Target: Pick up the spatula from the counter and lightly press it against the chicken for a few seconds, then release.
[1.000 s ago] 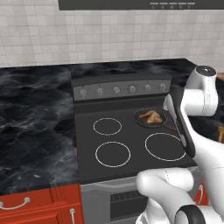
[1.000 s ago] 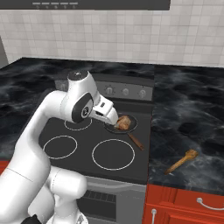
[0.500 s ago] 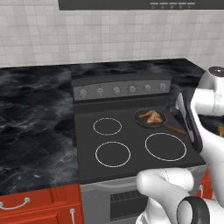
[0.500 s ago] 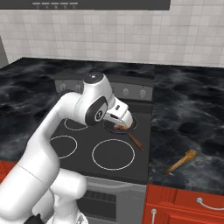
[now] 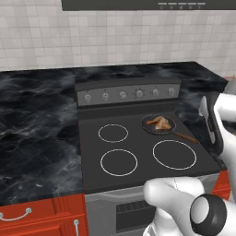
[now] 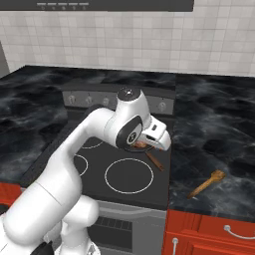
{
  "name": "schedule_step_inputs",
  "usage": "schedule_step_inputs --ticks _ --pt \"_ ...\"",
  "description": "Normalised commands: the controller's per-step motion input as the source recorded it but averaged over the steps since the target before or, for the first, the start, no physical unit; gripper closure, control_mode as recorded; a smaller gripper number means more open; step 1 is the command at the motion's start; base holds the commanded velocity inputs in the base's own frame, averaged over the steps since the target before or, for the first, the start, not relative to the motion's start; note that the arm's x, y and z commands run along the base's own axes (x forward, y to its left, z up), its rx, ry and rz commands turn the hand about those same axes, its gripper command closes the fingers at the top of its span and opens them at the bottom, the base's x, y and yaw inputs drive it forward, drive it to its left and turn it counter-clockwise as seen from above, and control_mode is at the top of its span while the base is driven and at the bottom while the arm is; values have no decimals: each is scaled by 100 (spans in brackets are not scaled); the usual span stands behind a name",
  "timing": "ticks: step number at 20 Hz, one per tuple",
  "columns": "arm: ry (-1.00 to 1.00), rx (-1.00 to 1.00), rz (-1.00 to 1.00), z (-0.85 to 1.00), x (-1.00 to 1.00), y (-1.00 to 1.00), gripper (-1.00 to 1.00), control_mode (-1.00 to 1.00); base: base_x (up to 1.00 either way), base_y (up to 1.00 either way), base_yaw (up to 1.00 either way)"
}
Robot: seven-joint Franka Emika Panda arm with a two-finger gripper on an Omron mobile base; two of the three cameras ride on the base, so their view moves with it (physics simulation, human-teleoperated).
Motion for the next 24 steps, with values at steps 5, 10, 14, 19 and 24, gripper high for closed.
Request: schedule_step_inputs --ticks 5,10,14,19,24 --pt "0 0 -3 -17 0 -45 -100 -100 0 0 0" --pt "0 0 -2 -27 -2 -46 -100 -100 0 0 0" --pt "0 0 -2 -26 0 -44 -100 -100 0 0 0" --pt "0 0 -4 -24 0 -32 -100 -100 0 0 0" --pt "2 0 -4 -25 0 -30 -100 -100 0 0 0"
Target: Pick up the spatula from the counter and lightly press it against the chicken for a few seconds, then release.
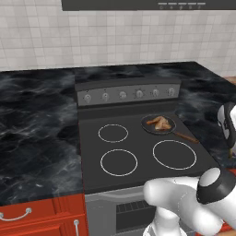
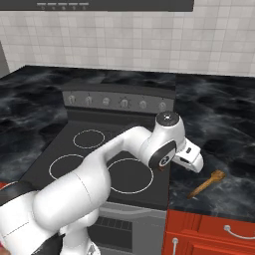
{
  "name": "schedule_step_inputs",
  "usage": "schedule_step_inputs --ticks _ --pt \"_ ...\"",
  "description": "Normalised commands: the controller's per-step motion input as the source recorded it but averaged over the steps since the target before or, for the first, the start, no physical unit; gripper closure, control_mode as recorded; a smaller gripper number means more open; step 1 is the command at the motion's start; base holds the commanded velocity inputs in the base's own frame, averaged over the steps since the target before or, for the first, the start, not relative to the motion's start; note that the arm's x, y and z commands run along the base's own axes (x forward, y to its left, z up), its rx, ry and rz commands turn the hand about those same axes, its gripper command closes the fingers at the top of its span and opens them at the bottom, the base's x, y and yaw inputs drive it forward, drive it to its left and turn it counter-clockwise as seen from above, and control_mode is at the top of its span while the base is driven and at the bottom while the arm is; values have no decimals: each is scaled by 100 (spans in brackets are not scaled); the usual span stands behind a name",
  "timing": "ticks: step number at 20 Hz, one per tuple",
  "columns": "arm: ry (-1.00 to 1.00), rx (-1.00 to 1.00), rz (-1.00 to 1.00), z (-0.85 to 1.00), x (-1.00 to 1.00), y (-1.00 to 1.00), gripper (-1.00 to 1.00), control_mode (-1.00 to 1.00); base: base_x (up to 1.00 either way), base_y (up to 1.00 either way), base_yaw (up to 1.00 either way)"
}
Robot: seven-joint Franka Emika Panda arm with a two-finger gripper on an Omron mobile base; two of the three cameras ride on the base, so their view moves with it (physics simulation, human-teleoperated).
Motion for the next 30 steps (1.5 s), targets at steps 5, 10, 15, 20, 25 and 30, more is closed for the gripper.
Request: schedule_step_inputs --ticks 5,10,15,20,25,30 --pt "1 0 -4 -18 0 -30 -100 -100 0 0 0" --pt "4 0 -2 -24 0 -25 -100 -100 0 0 0" --pt "4 0 0 -25 0 -12 -100 -100 0 0 0" --pt "2 0 0 -24 0 -5 -100 -100 0 0 0" --pt "0 1 0 -13 0 -2 -100 -100 0 0 0" --pt "0 3 0 -10 0 0 -100 -100 0 0 0"
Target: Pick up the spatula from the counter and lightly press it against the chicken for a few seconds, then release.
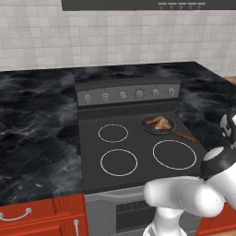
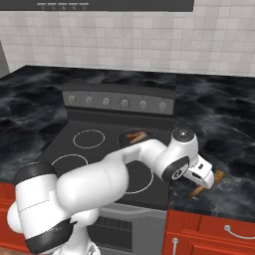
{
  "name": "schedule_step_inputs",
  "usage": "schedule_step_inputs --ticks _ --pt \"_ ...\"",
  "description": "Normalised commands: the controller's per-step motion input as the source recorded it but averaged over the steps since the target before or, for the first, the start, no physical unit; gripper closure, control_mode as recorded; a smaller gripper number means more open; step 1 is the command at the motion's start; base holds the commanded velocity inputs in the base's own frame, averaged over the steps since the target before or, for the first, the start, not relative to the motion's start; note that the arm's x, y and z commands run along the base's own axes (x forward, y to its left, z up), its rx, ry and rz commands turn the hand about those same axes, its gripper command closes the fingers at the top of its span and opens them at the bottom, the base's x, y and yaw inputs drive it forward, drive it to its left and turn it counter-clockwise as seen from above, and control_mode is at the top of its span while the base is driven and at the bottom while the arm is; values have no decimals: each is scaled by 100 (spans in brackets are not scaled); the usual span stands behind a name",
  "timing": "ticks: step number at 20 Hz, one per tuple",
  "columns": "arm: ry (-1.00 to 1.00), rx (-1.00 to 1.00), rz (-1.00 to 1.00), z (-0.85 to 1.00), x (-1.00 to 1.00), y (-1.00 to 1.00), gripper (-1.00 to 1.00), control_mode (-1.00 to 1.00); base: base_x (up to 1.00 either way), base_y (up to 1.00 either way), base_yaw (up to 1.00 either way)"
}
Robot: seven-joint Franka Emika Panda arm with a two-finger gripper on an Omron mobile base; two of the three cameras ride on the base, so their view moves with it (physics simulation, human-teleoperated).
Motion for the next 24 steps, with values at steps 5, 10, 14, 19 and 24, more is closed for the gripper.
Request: schedule_step_inputs --ticks 5,10,14,19,24 --pt "0 2 0 -14 0 -5 -100 -100 0 0 0" --pt "0 1 0 -19 0 -10 -100 -100 0 0 0" --pt "0 2 0 -16 0 -11 -100 -100 0 0 0" --pt "0 2 0 -12 1 -6 -100 -100 0 0 0" --pt "0 2 0 -12 5 0 -100 -100 0 0 0"
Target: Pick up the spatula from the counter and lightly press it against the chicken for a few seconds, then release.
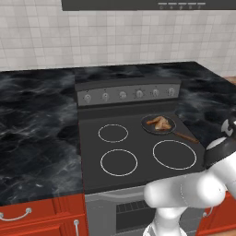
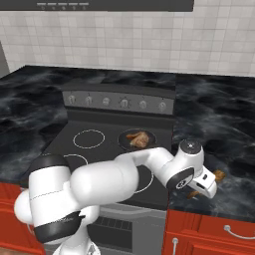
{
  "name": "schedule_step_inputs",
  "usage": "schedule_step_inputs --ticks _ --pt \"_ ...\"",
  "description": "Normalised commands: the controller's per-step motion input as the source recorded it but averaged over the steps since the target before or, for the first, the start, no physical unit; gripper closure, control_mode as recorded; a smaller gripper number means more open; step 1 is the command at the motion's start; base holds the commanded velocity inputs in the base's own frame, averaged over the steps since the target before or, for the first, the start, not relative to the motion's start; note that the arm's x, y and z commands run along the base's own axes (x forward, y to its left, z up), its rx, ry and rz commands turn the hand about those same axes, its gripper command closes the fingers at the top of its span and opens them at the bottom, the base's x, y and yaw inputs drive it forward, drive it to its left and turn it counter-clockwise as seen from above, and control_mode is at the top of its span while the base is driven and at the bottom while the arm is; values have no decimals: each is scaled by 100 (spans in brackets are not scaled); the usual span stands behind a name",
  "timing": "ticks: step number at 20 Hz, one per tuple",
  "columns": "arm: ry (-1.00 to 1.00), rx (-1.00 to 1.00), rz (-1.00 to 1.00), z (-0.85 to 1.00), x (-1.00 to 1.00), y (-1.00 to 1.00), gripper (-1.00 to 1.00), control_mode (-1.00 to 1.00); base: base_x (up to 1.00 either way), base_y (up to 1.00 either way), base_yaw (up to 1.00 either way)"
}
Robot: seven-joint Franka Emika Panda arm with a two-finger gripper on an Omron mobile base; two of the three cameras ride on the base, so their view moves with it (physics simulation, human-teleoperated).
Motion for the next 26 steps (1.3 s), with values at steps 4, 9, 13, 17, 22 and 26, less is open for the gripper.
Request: schedule_step_inputs --ticks 4,9,13,17,22,26 --pt "0 1 0 -13 9 0 -100 -100 0 0 0" --pt "1 0 0 -15 12 -1 -100 -100 0 0 0" --pt "0 0 0 -15 12 -2 -100 -100 0 0 0" --pt "0 0 0 -14 7 -7 -100 -100 0 0 0" --pt "0 0 0 -13 8 -9 -100 -100 0 0 0" --pt "0 0 0 -12 8 -8 -100 -100 0 0 0"
